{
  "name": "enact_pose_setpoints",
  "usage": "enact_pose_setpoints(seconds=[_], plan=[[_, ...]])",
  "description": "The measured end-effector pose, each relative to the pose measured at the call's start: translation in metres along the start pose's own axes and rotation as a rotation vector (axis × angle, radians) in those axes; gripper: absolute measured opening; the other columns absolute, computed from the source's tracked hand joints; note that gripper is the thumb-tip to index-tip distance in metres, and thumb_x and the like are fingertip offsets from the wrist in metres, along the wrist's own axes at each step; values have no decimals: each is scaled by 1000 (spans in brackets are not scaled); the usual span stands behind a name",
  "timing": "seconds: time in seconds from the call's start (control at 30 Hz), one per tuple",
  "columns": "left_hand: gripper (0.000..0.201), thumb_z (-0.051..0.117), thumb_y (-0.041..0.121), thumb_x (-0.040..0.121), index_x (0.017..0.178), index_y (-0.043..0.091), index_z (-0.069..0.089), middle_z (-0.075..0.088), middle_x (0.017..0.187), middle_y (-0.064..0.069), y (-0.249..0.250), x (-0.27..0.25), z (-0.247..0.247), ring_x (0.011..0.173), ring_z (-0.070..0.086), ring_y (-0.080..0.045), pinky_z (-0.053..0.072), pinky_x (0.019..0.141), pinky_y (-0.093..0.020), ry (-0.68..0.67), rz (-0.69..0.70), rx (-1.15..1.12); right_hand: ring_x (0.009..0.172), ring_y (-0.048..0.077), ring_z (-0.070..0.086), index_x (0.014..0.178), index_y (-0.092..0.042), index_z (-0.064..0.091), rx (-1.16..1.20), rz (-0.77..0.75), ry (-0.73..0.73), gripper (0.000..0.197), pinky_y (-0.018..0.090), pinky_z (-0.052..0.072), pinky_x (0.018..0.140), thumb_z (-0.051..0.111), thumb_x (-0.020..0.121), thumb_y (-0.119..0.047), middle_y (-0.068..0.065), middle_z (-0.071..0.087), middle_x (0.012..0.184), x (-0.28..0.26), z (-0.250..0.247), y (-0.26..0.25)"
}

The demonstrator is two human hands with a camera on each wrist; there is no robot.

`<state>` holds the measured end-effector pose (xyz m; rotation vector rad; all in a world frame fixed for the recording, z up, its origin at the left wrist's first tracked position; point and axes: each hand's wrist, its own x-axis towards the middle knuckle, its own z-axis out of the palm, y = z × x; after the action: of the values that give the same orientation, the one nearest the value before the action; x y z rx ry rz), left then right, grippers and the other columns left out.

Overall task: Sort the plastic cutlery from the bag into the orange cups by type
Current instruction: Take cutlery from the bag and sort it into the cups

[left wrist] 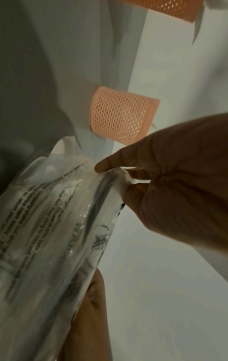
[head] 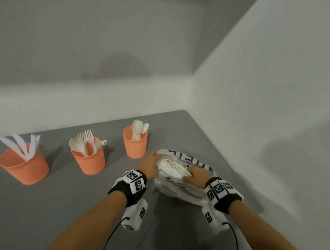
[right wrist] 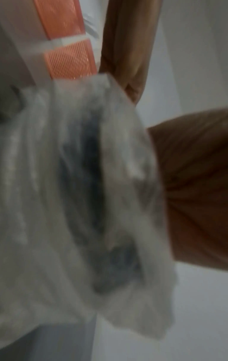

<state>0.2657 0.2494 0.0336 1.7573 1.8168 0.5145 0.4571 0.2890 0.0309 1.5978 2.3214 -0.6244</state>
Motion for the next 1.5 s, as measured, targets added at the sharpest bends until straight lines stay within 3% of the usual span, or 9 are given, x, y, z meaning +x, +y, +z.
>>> enact_pose_setpoints(seconds=[0.2,0.3,0.43,0.57,0.67,0.77,0.93,1.13,1.5], plan=[[55,45,-3,85,138,10,40,43,139,-14,-6,-3,-2,130,40,-26,28,106,-27,-10,-39,29,140,24,29,147,-10,25,180,-4,-186,69,36,24,116,55,90,-35,9,26,154,18,-12,3],[55,47,-1,85,139,11,40,41,143,-12,-8,-5,-2,132,38,-26,27,108,-29,-28,-66,42,135,24,38,144,-15,33,197,3,-192,76,35,28,114,64,81,-43,5,37,149,16,-11,-1],[55,46,-5,84,137,9,42,41,142,-13,-9,-6,-5,132,38,-27,29,109,-31,-25,-91,10,121,20,52,134,-21,48,217,-30,-136,107,36,39,107,61,43,-76,1,55,135,33,6,5],[54,47,-4,83,135,7,45,42,142,-14,-11,-6,-8,132,39,-28,30,110,-32,-9,-112,-17,112,21,53,124,-19,51,61,-80,-63,64,30,41,95,66,73,-55,1,58,124,15,5,-8],[52,48,-4,83,134,7,46,43,142,-13,-12,-6,-10,131,40,-27,30,109,-31,8,-115,-13,85,15,52,86,-32,50,52,-124,42,22,25,40,74,67,79,-46,-5,56,92,10,10,-10],[51,48,-3,84,134,7,46,44,141,-13,-13,-8,-12,130,41,-28,31,107,-31,10,-109,-17,86,17,49,77,-33,47,132,-121,85,28,23,37,68,72,74,-45,-10,54,82,10,11,-12],[51,49,-3,85,134,8,46,44,140,-12,-11,-11,-12,129,41,-27,31,107,-30,16,-120,-32,109,23,57,125,-19,53,99,-131,100,57,30,45,91,69,76,-45,3,63,117,8,12,-17],[52,52,-4,82,132,7,49,47,138,-12,-11,-16,-16,125,46,-27,37,107,-34,-20,-116,-90,93,21,63,107,-14,62,155,-93,37,45,27,51,75,71,74,-44,7,68,103,11,14,-19],[51,46,0,86,136,10,44,45,139,-11,-4,-28,-22,125,45,-27,36,104,-31,-48,-130,-104,103,22,59,116,-15,58,263,-43,-10,58,34,50,92,79,67,-40,3,65,111,18,13,-9]])
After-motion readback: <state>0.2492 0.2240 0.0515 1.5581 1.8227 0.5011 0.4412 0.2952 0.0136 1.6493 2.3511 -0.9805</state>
